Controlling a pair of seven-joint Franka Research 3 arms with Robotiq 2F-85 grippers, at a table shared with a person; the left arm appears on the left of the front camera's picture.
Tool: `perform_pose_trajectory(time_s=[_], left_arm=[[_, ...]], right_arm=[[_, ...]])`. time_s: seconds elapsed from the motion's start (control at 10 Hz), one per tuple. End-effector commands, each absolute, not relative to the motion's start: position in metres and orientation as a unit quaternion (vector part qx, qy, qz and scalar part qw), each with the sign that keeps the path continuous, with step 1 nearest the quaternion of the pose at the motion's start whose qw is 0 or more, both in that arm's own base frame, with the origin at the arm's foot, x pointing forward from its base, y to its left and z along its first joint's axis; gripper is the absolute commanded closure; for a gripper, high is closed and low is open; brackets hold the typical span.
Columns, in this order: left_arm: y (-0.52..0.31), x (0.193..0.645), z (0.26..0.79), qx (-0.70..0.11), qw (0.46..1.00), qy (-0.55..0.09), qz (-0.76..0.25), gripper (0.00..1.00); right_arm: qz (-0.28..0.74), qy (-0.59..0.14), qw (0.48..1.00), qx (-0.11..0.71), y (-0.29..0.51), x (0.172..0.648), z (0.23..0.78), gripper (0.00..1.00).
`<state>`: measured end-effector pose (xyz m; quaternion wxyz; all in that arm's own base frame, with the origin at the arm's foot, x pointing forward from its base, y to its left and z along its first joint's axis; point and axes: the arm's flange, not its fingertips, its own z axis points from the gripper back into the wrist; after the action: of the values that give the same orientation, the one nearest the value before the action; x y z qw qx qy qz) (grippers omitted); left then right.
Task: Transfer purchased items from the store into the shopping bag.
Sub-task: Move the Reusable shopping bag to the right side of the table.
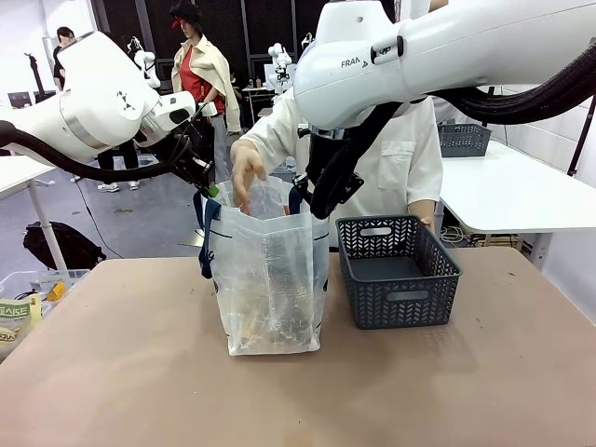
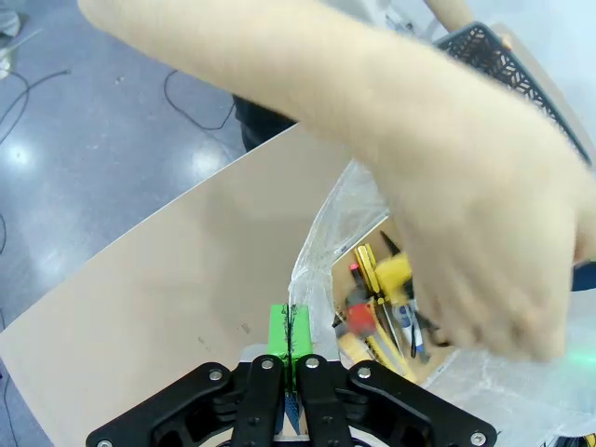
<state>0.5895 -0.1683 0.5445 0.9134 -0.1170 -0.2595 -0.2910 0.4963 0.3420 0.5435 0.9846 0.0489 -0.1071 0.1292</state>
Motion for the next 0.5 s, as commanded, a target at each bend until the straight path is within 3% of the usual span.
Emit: perform_pose_trajectory(time_s=[0.0, 0.4], left_arm=[[-0.1660, 0.5896, 0.5451, -0.115, 0.914, -0.260, -0.291, 1.00], [-0.1660, 0.5896, 0.5451, -0.115, 0.914, -0.260, -0.291, 1.00]], right_arm=[[0.128, -0.108, 0.984, 0.055, 0.3418, 0.4966, 0.5446, 1.00], [0.128, -0.108, 0.984, 0.055, 0.3418, 0.4966, 0.5446, 1.00]])
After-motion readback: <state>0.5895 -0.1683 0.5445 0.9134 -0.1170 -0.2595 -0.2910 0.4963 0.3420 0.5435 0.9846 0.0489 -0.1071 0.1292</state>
